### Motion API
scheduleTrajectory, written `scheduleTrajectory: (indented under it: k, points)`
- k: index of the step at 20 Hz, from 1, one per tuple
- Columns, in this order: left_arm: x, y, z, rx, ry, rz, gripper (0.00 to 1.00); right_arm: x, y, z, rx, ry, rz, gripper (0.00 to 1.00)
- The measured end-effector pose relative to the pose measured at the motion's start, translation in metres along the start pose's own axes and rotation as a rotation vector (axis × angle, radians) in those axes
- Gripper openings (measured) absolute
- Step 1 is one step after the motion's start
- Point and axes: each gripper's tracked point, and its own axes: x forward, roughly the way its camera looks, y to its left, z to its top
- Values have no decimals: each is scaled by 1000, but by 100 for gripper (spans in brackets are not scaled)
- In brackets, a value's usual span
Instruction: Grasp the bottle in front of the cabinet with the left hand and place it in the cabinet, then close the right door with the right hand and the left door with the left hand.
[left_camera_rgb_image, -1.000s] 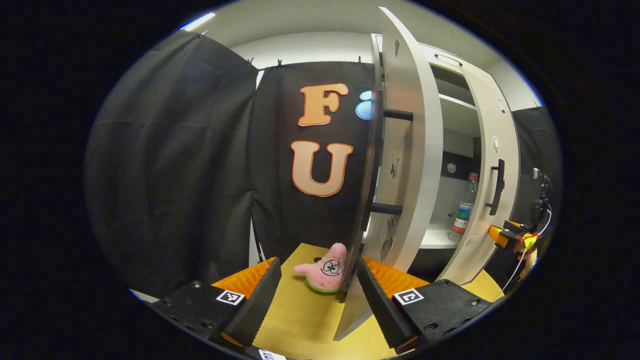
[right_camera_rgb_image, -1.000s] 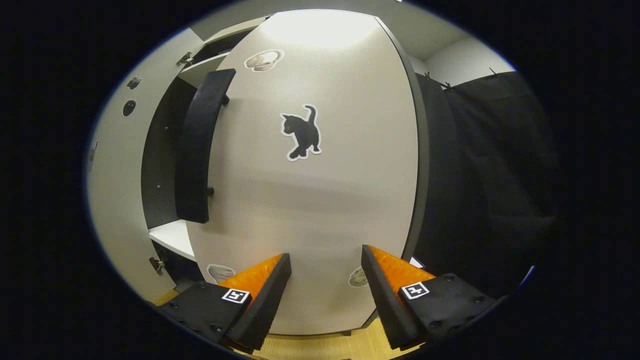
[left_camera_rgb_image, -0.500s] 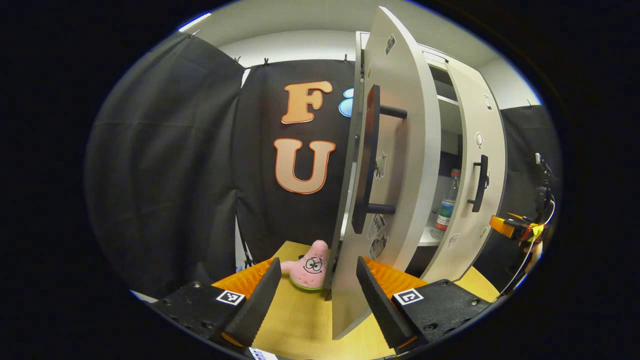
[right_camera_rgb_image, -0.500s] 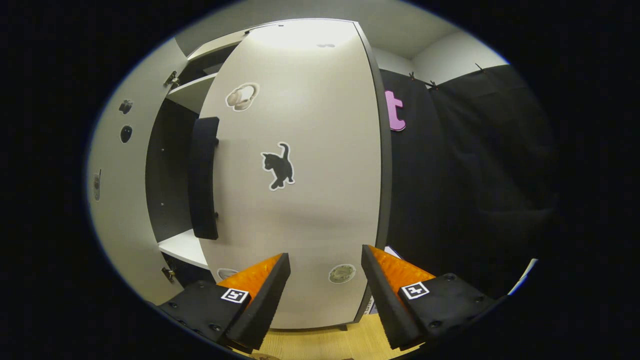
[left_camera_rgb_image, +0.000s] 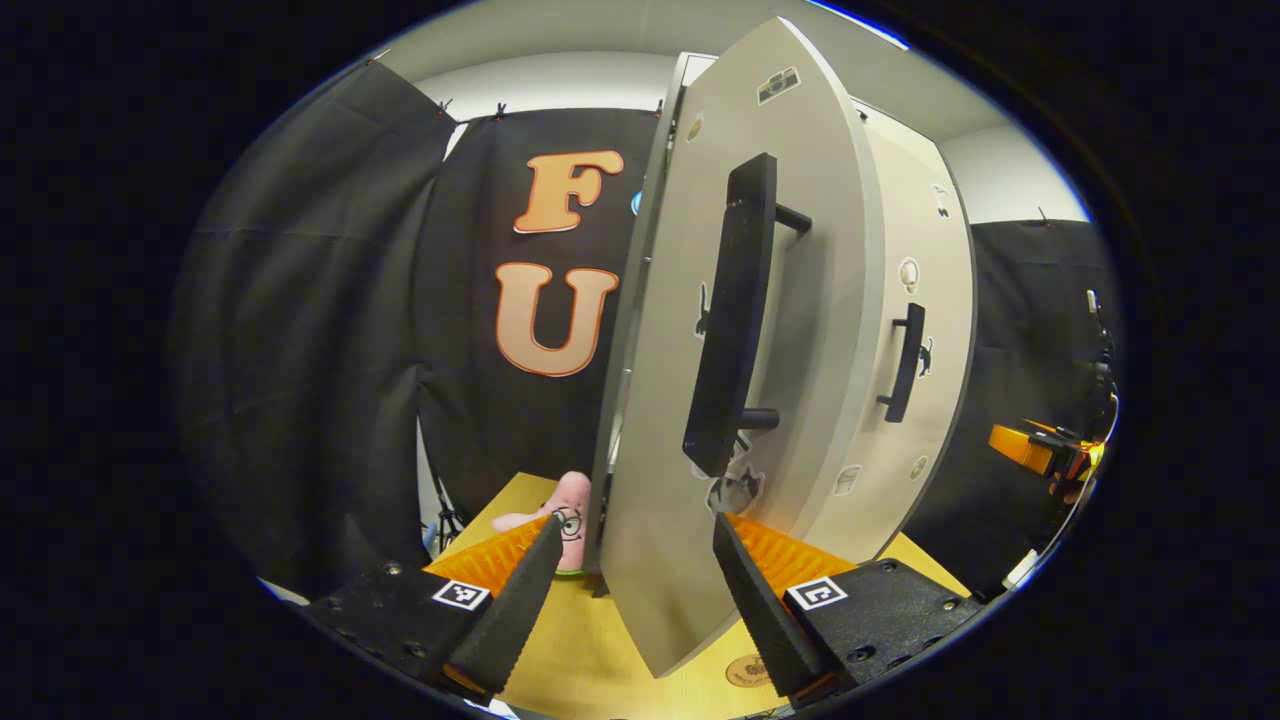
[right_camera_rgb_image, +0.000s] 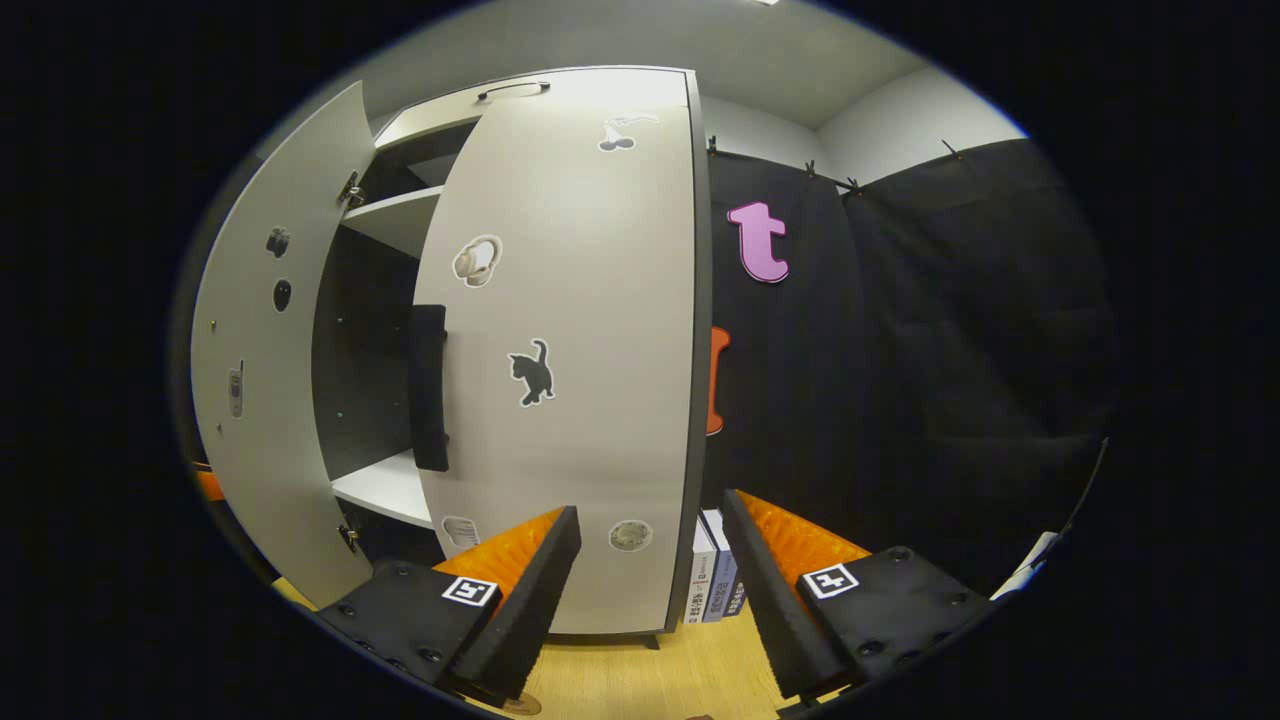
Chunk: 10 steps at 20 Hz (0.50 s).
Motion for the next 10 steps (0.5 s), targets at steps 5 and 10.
scheduleTrajectory:
  k: [5,10]
  points:
    - [23,-31,-2,-35,0,-67,93,-31,-29,7,-13,-10,-27,94]
    - [56,-61,-3,-46,-3,-130,93,-48,-48,14,-24,-32,-55,94]
